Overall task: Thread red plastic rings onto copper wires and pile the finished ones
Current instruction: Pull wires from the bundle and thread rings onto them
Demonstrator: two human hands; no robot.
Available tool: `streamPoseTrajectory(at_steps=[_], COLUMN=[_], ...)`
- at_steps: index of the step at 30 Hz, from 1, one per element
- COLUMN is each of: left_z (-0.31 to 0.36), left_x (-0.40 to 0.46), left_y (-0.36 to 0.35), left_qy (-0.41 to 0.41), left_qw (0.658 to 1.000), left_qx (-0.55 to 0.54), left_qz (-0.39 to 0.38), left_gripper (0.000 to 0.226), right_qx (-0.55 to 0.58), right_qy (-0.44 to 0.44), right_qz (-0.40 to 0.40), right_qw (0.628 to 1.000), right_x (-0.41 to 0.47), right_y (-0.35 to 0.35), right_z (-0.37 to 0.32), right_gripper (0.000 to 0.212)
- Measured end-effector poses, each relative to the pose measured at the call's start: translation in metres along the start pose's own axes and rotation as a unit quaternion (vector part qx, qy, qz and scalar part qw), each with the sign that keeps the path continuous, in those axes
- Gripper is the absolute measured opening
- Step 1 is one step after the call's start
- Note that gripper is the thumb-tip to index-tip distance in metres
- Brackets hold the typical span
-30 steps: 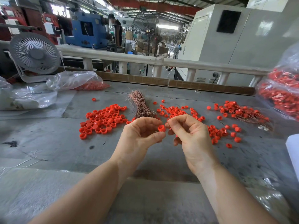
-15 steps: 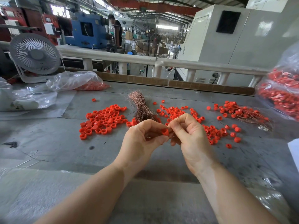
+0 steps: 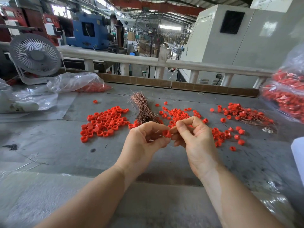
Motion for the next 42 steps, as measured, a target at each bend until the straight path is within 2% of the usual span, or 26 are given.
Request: streamPoseTrajectory(at_steps=[9,13,17,20,23,27,33,38,42], left_z=[-0.001,-0.005,-0.011,-0.013,-0.014,-0.015,-0.014,-0.013,-0.014], left_x=[0.001,0.001,0.003,0.003,0.003,0.004,0.004,0.004,0.004], left_y=[0.0,0.001,0.003,0.004,0.004,0.004,0.004,0.005,0.004], left_qy=[0.038,0.067,0.09,0.102,0.109,0.11,0.123,0.157,0.184], left_qw=[0.999,0.997,0.994,0.992,0.991,0.991,0.989,0.984,0.979], left_qx=[-0.025,-0.014,0.008,0.008,0.011,0.018,-0.002,-0.031,-0.059], left_qz=[0.006,0.023,0.06,0.07,0.072,0.077,0.082,0.073,0.062], left_gripper=[0.031,0.03,0.028,0.028,0.028,0.028,0.025,0.017,0.013], right_qx=[-0.018,-0.114,-0.317,-0.411,-0.458,-0.48,-0.535,-0.522,-0.451], right_qy=[-0.01,0.011,0.082,0.128,0.142,0.131,0.09,0.093,0.109], right_qz=[0.008,0.025,0.041,0.035,0.021,0.02,0.044,0.039,0.037], right_qw=[1.0,0.993,0.944,0.902,0.877,0.867,0.839,0.847,0.885], right_x=[0.0,0.002,0.003,0.0,0.0,0.001,0.002,0.001,0.0], right_y=[0.002,0.005,0.008,0.009,0.01,0.01,0.012,0.012,0.011], right_z=[-0.001,0.005,0.01,0.008,0.008,0.008,0.009,0.007,0.007], right_gripper=[0.016,0.017,0.021,0.019,0.024,0.025,0.017,0.017,0.02])
Point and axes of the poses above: each hand's wrist, its own x-axis towards the middle knuckle, its own y-axis out of the back of the hand, z = x × y, the point moved 1 cm from there along x, towards the middle knuckle, and after that the axes turned 14 degrees about z, right-handed, at the moved point
